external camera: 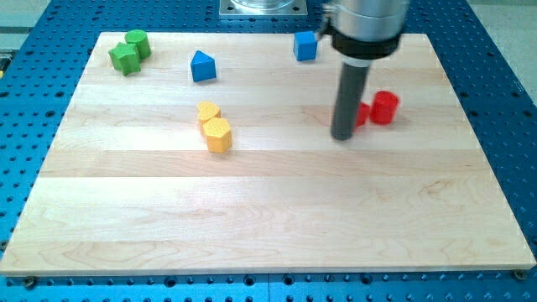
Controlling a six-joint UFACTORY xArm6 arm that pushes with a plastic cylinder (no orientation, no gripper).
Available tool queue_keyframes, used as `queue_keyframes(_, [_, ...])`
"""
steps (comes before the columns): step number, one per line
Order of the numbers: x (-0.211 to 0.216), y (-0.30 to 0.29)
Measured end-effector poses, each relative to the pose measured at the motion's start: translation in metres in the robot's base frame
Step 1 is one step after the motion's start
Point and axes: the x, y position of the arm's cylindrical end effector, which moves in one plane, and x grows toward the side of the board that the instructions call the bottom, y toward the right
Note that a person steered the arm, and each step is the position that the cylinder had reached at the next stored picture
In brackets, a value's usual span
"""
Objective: Move the triangle to the bottom center
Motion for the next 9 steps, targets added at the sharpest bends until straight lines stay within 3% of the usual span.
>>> queue_keyframes(1, [-0.021, -0.085])
queue_keyframes(3, [-0.034, 0.017])
queue_keyframes(5, [-0.035, -0.089])
queue_keyframes(9, [-0.035, -0.113])
